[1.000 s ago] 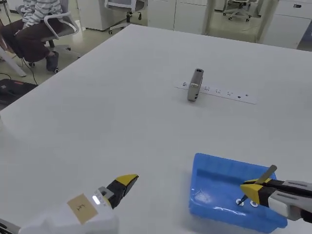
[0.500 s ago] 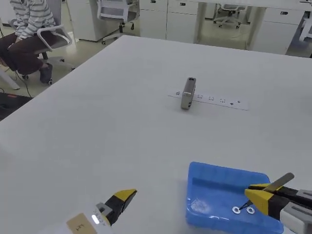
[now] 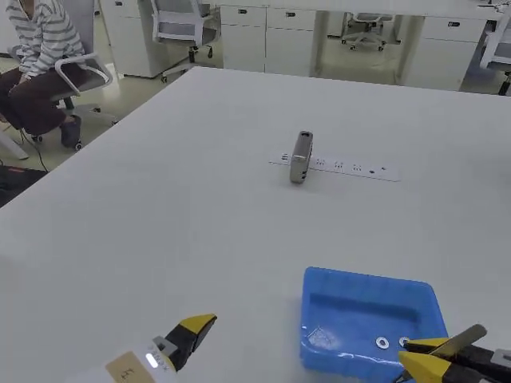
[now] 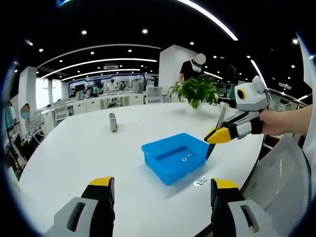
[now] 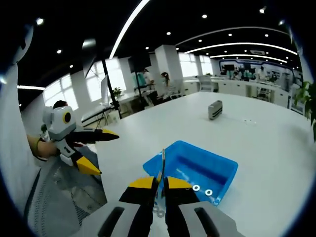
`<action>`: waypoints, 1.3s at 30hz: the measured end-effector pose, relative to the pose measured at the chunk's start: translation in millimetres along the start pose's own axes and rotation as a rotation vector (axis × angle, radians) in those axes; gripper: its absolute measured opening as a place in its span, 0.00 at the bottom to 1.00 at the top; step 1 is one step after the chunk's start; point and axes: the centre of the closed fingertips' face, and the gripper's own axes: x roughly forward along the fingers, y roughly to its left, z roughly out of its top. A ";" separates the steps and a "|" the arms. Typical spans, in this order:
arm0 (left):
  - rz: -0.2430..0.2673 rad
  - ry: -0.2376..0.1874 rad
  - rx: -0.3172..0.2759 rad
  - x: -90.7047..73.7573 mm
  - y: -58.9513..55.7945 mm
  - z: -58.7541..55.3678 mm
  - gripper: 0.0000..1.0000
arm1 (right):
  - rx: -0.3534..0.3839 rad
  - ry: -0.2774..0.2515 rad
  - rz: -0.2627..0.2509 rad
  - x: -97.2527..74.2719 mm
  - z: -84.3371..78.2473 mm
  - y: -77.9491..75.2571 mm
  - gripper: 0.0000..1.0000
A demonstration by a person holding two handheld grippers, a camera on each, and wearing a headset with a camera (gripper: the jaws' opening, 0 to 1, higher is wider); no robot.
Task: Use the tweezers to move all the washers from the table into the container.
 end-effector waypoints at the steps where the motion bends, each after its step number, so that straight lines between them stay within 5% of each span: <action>1: -0.001 -0.002 0.003 0.0 -0.3 0.5 0.81 | -0.002 0.006 0.000 1.0 -2.4 0.7 0.04; 39: 0.011 -0.028 -0.012 -2.1 2.0 4.7 0.81 | 0.035 0.134 0.023 21.3 -51.9 -0.2 0.04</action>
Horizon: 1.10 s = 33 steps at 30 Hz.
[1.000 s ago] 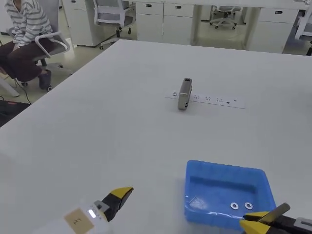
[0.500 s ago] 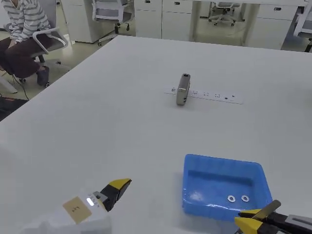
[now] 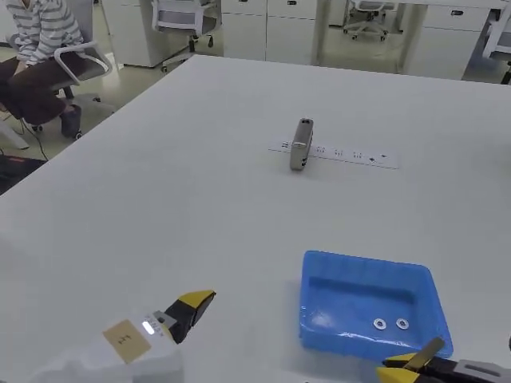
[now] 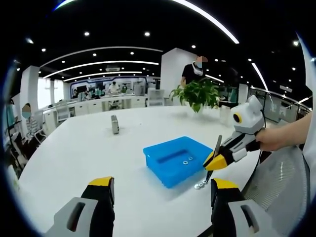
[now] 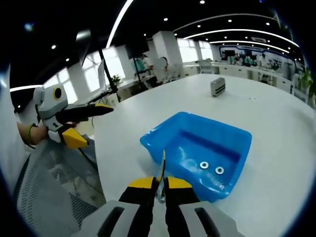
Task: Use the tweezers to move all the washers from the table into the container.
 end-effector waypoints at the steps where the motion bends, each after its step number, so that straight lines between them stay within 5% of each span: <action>1: 0.000 0.000 0.000 0.0 -0.1 0.0 0.81 | -0.002 0.003 0.001 0.3 -0.3 0.2 0.04; 12: 0.001 0.000 0.002 -0.1 0.1 0.1 0.81 | -0.150 0.037 0.010 3.7 -2.9 10.3 0.03; 15: -0.006 -0.046 -0.003 -1.5 -1.9 8.8 0.84 | -0.211 0.039 0.006 3.4 -4.2 12.6 0.02; 19: -0.005 -0.042 -0.016 -1.3 -0.9 7.5 0.84 | -0.220 0.035 0.001 3.8 -4.2 11.8 0.02; 25: -0.009 -0.033 -0.005 -0.7 -1.9 6.2 0.84 | -0.102 -0.003 -0.023 -0.2 -3.3 2.1 0.02; 30: 0.000 -0.024 -0.007 -0.8 -0.2 4.3 0.84 | 0.074 -0.148 -0.031 -18.4 9.5 -10.0 0.02; 33: -0.005 -0.021 -0.003 -0.4 -1.1 3.8 0.84 | 0.089 -0.159 -0.039 -24.2 10.3 -14.2 0.02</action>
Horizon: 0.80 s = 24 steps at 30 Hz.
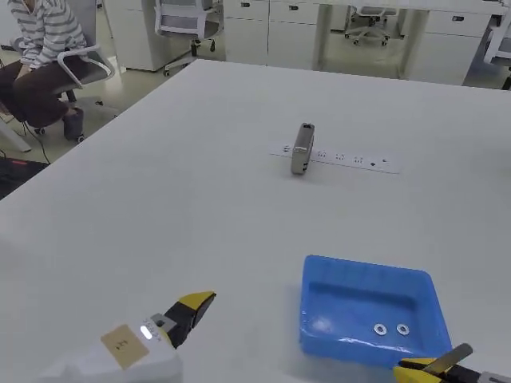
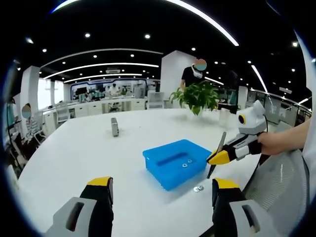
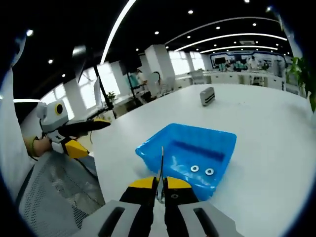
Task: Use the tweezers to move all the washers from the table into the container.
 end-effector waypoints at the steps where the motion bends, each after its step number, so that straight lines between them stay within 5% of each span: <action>1: -0.003 0.002 0.001 0.1 -0.5 -0.3 0.84 | 0.005 -0.003 0.001 -0.7 0.6 1.0 0.02; 14: -0.002 0.010 0.008 0.4 -0.6 -1.7 0.83 | 0.034 -0.073 0.038 -10.4 28.8 14.1 0.03; 24: 0.001 0.008 0.004 0.1 0.1 -1.5 0.83 | 0.027 -0.112 0.019 -16.0 51.1 12.7 0.03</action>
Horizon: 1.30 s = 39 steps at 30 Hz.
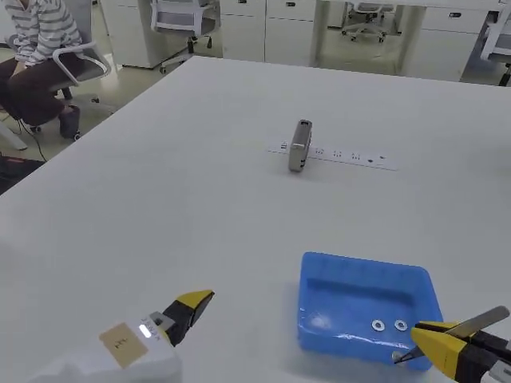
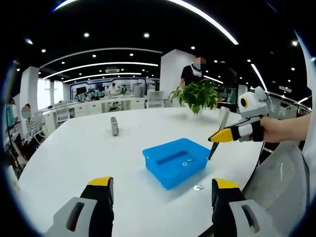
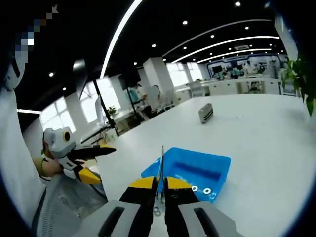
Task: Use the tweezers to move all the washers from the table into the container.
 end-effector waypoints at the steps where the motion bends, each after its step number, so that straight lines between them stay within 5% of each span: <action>1: 0.001 -0.001 0.001 0.0 0.1 0.1 0.83 | 0.000 -0.001 0.000 0.2 0.9 0.2 0.03; 20: -0.005 0.004 0.003 -0.1 -0.8 -0.9 0.82 | -0.009 -0.013 -0.028 9.3 19.6 -11.4 0.03; 39: -0.002 -0.001 -0.001 0.1 -0.1 -0.4 0.82 | -0.054 0.040 -0.053 34.1 14.2 -24.6 0.03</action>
